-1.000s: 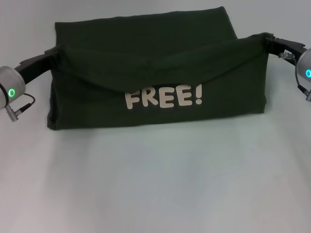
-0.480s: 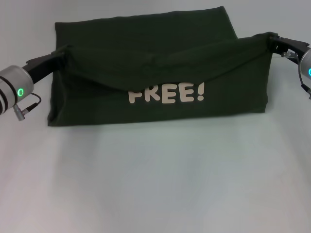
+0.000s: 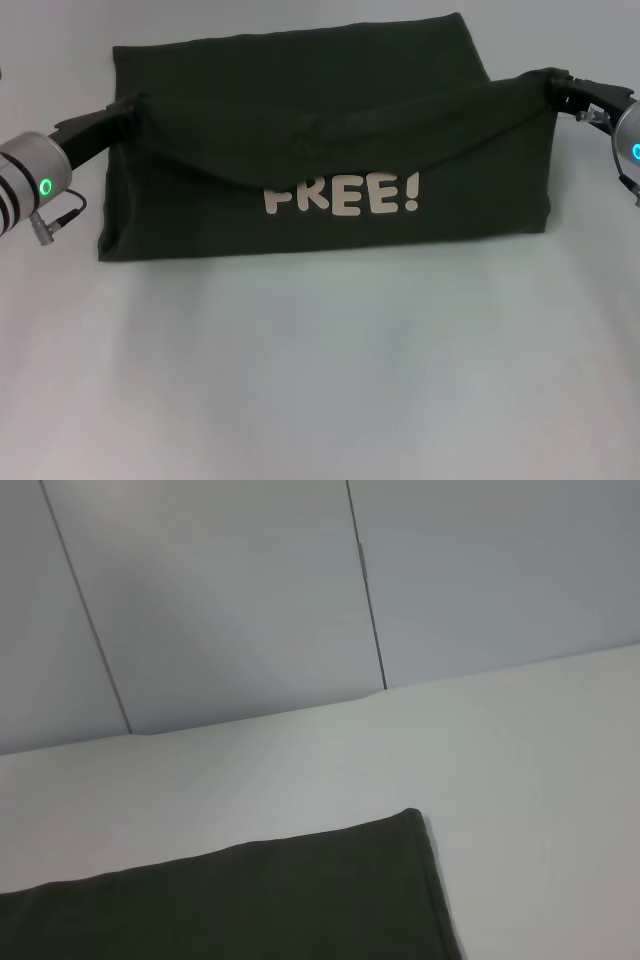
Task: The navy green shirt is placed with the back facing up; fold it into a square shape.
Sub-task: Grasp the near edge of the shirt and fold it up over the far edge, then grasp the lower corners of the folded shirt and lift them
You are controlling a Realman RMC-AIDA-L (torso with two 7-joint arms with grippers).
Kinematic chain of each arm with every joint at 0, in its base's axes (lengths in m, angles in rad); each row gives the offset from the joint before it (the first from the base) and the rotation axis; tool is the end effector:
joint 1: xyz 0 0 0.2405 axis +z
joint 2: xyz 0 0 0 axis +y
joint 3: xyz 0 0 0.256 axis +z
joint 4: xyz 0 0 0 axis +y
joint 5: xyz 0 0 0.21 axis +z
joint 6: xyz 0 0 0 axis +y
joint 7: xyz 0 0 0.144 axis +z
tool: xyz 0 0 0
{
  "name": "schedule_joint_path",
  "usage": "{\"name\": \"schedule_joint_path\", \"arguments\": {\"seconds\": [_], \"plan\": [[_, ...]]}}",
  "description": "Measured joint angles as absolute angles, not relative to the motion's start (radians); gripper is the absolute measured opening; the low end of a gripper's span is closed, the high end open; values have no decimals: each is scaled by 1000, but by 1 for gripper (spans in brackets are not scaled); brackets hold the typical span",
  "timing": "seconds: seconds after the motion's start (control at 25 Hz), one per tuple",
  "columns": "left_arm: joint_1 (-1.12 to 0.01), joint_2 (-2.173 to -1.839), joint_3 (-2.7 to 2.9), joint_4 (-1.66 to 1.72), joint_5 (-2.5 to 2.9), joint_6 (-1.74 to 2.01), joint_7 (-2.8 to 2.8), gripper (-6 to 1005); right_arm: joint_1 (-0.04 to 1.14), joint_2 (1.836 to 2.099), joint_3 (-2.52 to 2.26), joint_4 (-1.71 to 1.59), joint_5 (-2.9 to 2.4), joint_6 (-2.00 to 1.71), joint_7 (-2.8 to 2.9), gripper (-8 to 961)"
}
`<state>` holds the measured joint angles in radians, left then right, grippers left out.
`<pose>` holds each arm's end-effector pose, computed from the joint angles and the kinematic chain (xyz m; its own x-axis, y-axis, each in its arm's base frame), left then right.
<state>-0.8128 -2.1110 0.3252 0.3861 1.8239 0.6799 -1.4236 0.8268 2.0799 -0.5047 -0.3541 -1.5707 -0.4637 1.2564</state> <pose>-0.2719 0.4547 0.0085 0.4585 0.3932 0.7970 0.8886 -0.2157 -0.4047 0.2797 0.4710 0.0234 0.5503 -0.3621 -0.7523 -0.8269 -0.1113 -0.5513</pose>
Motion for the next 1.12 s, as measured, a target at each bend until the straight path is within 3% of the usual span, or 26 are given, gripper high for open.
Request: {"name": "schedule_joint_path", "arguments": {"seconds": [0.16,0.4,0.6,0.68,0.8,1.12], "plan": [[-814,-2113,325,384,1823,663,-1425,16,829,2080,-504,-354,-1571,-467,1245,53],[-812,-2121,326,383,1772,628,-1427,102,836,2078,-507,-354,-1571,-472,1242,235],[-808,-2120,324,383,1757,627,-1427,173,838,2075,-507,-354,-1571,-472,1241,509],[-806,-2118,324,383,1751,627,-1427,372,838,2075,-508,-355,-1571,-473,1241,597],[-806,-2112,325,384,1747,633,-1429,490,838,2074,-506,-358,-1571,-473,1241,730],[-805,-2109,329,385,1746,639,-1432,835,838,2074,-506,-359,-1571,-473,1241,761]]}}
